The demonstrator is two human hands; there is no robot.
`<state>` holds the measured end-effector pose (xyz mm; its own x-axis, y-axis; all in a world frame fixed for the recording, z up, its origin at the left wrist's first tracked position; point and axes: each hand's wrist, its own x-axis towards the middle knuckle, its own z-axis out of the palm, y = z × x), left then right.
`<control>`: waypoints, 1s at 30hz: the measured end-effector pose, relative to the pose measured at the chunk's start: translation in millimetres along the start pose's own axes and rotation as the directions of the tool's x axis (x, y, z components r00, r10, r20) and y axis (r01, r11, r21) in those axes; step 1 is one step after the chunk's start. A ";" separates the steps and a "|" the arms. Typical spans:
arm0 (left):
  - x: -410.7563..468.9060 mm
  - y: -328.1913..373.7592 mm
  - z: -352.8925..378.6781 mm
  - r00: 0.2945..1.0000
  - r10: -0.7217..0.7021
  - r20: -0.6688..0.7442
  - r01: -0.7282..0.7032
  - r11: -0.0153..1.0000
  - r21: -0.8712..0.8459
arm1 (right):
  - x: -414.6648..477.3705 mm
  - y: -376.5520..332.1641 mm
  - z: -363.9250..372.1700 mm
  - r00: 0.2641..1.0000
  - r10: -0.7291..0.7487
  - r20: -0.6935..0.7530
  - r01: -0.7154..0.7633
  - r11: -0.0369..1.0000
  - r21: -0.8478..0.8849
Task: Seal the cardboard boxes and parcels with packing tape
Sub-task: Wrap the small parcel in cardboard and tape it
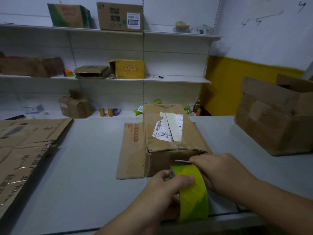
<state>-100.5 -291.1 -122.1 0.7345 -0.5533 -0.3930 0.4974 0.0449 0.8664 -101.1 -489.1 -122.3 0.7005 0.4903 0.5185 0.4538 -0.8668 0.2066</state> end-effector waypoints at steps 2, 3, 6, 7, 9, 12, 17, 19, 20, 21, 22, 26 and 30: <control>1.9 -1.2 -3.0 1.000 0.008 0.010 -0.008 1.000 -0.013 | -3.2 -1.1 2.1 1.000 -0.010 0.003 0.010 1.000 -0.004; 2.1 -1.2 -4.1 1.000 0.012 0.021 -0.012 1.000 -0.016 | -4.2 -1.4 2.8 1.000 -0.010 -0.004 0.010 1.000 -0.006; 3.0 0.5 -5.9 0.998 0.007 0.068 -0.006 1.000 -0.018 | -5.0 -1.5 4.7 1.000 -0.007 -0.004 0.007 1.000 -0.009; 3.1 1.3 -5.9 0.996 0.004 0.084 -0.002 1.000 -0.018 | -5.3 -0.9 5.7 1.000 -0.006 0.004 0.007 1.000 -0.010; 3.2 2.4 -6.8 0.993 -0.008 0.121 0.010 1.000 -0.018 | -6.5 -0.8 7.1 1.000 0.008 0.021 -0.008 1.000 -0.004; 3.7 3.1 -8.7 0.987 -0.025 0.161 0.023 1.000 0.015 | -7.5 -3.6 7.7 0.999 0.030 0.039 -0.029 0.999 -0.020; 3.4 2.0 -9.4 0.991 0.009 0.137 -0.017 0.998 0.054 | -8.1 -3.5 9.8 0.999 0.046 0.022 -0.046 0.999 -0.023; 3.6 1.1 -8.3 0.993 0.032 0.110 -0.038 0.998 0.049 | -8.4 -3.1 8.2 0.999 0.036 0.005 -0.036 0.999 -0.024; 3.8 0.6 -7.8 0.993 0.043 0.106 -0.047 0.998 0.036 | -8.5 -3.4 7.3 1.000 0.030 -0.006 -0.030 0.999 -0.030; 3.5 0.6 -7.4 0.994 0.049 0.101 -0.052 0.998 0.023 | -9.4 -3.3 7.4 1.000 0.019 -0.017 -0.020 0.999 -0.043; 3.7 0.6 -7.9 0.993 0.056 0.101 -0.057 0.998 0.010 | -10.4 -2.9 7.4 1.000 0.011 -0.020 -0.012 0.998 -0.063; 3.7 0.9 -9.3 0.991 0.064 0.119 -0.061 0.998 -0.026 | -14.4 0.4 6.8 1.000 0.000 -0.011 -0.001 0.994 -0.107; -2.3 3.8 -10.1 0.985 0.054 0.161 -0.049 0.998 -0.035 | -16.0 4.3 -0.1 1.000 -0.011 0.001 0.011 0.992 -0.124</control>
<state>-95.6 -281.3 -121.1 0.6763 -0.6768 -0.2908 0.4764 0.1008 0.8734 -110.4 -500.7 -129.6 0.6961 0.4998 0.5154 0.3895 -0.8660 0.3137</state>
